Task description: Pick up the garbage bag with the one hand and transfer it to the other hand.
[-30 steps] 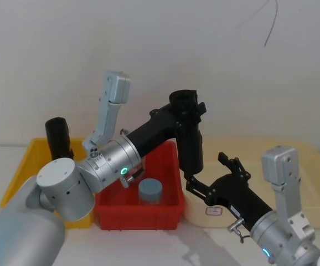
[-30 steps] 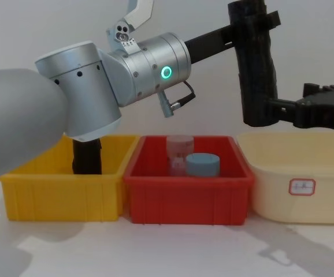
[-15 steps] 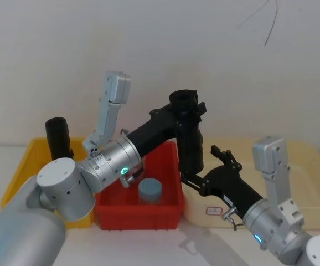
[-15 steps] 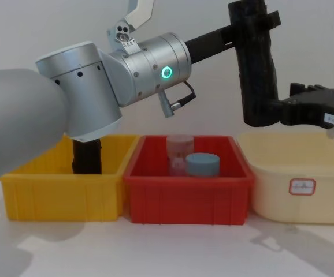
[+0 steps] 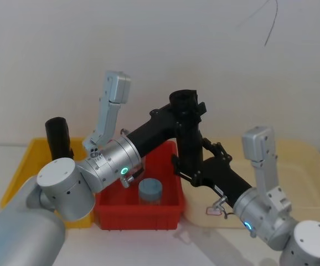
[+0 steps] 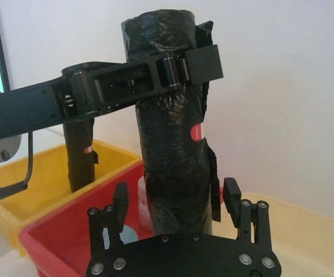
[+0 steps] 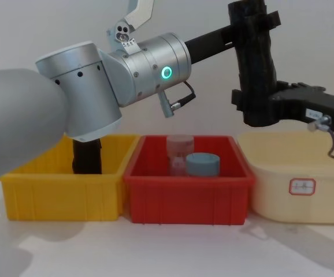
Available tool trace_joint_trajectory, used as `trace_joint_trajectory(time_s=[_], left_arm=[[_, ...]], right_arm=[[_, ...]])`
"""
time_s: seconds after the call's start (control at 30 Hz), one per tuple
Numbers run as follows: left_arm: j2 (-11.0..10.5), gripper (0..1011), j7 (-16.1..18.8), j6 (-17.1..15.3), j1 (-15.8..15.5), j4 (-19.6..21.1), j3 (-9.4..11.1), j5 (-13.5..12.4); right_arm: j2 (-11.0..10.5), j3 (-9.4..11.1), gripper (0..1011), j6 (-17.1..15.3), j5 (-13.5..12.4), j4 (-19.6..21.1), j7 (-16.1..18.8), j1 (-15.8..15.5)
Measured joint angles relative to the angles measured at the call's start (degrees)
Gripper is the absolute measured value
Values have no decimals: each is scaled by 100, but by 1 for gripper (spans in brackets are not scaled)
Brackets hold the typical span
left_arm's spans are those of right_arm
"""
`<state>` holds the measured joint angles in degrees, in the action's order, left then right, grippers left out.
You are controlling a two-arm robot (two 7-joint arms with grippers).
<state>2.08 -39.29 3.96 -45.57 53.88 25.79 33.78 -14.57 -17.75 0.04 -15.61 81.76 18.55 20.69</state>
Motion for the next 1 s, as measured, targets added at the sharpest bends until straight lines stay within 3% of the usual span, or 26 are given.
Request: trace_joint_trajectory(time_s=[0.17,0.33,0.77,0.93,1.0], left_arm=[[0,473,0,0,0,0,0,0],[0,473,0,0,1,0,0,-1],[0,473,1,0,1,1,-1,-1],[0,475,1,0,1,1,1,0],[1,535,1,-1,1,1,2,0]], right_arm=[[66,-49,992,2,-11,-195,55,180],[103,-90,895,-6,-13,-320,89,304],[119,-156,511,-53,-16,-420,133,465],[113,-166,509,-65,-17,-412,139,476],[112,-169,509,-67,-20,-393,142,479]])
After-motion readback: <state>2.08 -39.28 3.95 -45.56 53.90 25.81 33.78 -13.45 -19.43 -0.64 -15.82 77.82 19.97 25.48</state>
